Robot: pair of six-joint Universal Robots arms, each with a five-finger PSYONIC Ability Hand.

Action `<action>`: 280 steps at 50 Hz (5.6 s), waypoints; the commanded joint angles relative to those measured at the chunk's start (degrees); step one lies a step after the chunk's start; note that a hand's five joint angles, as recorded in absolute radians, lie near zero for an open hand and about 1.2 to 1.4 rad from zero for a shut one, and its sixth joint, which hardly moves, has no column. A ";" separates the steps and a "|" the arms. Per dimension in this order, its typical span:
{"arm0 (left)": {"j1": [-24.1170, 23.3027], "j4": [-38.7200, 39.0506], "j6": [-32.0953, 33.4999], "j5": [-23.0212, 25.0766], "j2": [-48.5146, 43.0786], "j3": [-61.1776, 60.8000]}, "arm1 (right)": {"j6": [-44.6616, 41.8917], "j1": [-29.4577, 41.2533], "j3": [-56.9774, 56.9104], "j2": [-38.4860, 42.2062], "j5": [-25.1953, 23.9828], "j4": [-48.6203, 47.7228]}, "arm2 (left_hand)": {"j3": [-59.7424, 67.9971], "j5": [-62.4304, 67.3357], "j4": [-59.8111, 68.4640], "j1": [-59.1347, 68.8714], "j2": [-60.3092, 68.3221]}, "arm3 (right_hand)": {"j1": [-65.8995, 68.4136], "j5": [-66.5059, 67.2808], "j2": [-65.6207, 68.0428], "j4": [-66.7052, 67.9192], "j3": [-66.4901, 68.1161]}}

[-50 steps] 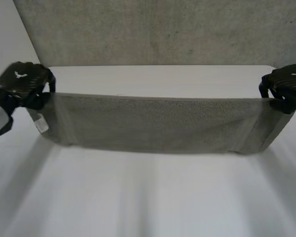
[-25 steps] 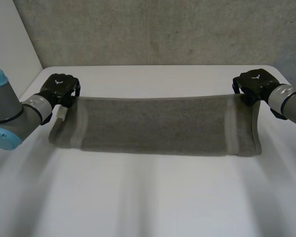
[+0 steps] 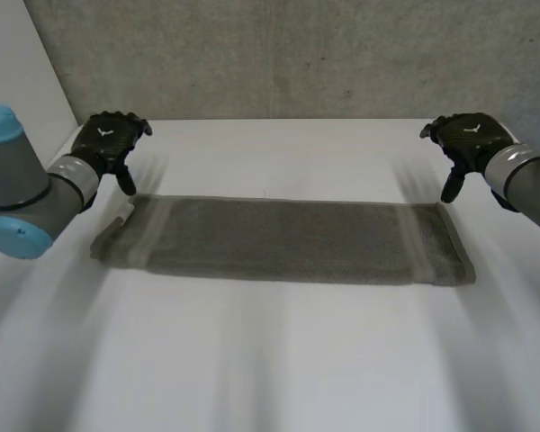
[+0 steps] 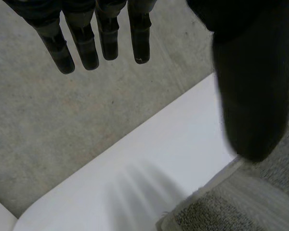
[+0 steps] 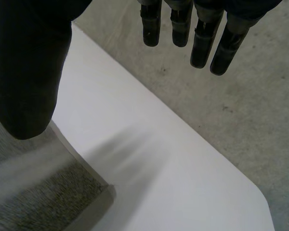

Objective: Fold the towel.

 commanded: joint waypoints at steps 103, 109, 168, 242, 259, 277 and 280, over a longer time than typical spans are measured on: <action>1.00 18.72 -2.19 0.04 19.46 -40.98 | -11.30 37.20 -23.42 15.13 2.75 3.65 | -1.84 0.03 -2.15 -2.33 -1.56 | 62.94 63.06 62.68 61.72 62.27; 1.09 18.64 -2.19 0.04 19.37 -41.15 | -11.56 40.91 -29.43 23.95 7.57 3.56 | -1.84 0.03 -2.15 -2.33 -1.56 | -3.62 -3.51 -3.88 -4.84 -4.29; -11.30 18.55 -0.88 0.13 9.35 -36.67 | 12.26 12.17 43.08 -10.15 -0.23 -27.28 | -0.15 1.72 -0.47 -0.65 0.12 | 59.64 59.76 59.38 58.42 58.97; -10.25 14.59 -11.69 -2.07 20.42 -37.11 | 14.72 8.13 48.71 -14.28 -4.71 -28.16 | -3.35 -1.48 -3.67 -3.84 -3.08 | 24.72 24.84 24.46 23.50 24.05; -10.25 14.77 -11.77 -2.16 20.25 -37.37 | 16.22 8.65 47.92 -9.71 -4.36 -31.15 | -3.35 -1.48 -3.67 -3.84 -3.08 | 45.32 45.44 45.06 44.10 44.65; -10.25 14.86 -11.77 -2.25 20.86 -37.37 | 10.17 -2.68 47.23 -20.25 -9.10 -20.89 | -3.35 -1.48 -3.67 -3.84 -3.08 | 66.38 66.49 66.12 65.16 65.71; -10.34 14.86 -11.77 -2.33 21.04 -37.02 | 5.16 -2.69 43.63 -20.69 -10.07 -15.88 | -3.35 -1.48 -3.67 -3.84 -3.08 | 66.38 66.49 66.12 65.16 65.71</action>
